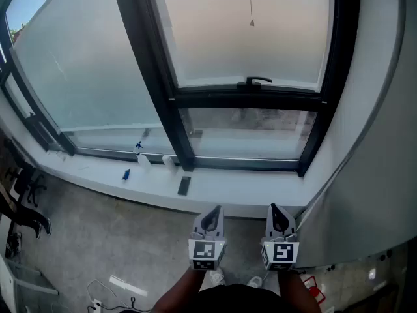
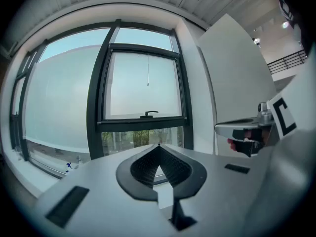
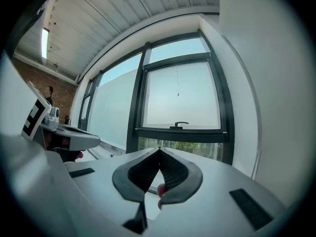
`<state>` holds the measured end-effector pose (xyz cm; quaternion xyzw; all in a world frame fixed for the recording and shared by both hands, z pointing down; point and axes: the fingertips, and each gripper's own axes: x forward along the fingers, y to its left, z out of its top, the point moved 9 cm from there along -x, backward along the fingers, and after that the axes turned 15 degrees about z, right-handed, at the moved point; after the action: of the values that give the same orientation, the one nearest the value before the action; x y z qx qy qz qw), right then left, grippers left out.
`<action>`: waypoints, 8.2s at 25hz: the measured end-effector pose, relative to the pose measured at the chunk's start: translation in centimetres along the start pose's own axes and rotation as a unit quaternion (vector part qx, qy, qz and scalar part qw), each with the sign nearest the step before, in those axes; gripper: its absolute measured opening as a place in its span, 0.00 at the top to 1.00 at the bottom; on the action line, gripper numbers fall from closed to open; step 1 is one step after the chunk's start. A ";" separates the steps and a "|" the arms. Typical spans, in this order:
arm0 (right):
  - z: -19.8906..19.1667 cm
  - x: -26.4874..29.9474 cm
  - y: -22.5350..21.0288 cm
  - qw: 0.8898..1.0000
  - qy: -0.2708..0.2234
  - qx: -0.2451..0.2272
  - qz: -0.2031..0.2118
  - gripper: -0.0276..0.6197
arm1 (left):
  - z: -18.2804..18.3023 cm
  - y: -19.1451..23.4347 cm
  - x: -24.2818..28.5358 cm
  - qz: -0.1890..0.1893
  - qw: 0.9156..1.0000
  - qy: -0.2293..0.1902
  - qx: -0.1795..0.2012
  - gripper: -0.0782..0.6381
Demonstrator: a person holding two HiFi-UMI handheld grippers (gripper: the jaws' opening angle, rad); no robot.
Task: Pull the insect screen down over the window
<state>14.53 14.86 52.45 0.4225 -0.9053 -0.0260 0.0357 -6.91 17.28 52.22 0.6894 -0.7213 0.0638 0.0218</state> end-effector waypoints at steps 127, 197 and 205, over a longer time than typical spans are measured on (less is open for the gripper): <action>1.3 39.9 -22.8 0.996 0.015 0.017 -0.088 0.95 | 6.4 8.9 47.6 -0.088 0.994 -0.011 -0.064 0.89; 39.9 43.6 -33.2 0.913 -0.280 -0.255 -0.154 0.95 | 46.9 7.8 51.8 0.050 0.908 -0.391 0.141 0.89; 46.9 42.3 -34.1 0.883 -0.291 -0.326 -0.171 0.95 | 54.2 8.5 51.1 0.079 0.877 -0.443 0.171 0.89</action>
<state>9.40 -38.63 4.93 0.5090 -0.7289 -0.4471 -0.0989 -14.78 -39.68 4.14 0.5796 -0.6853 -0.1247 -0.4230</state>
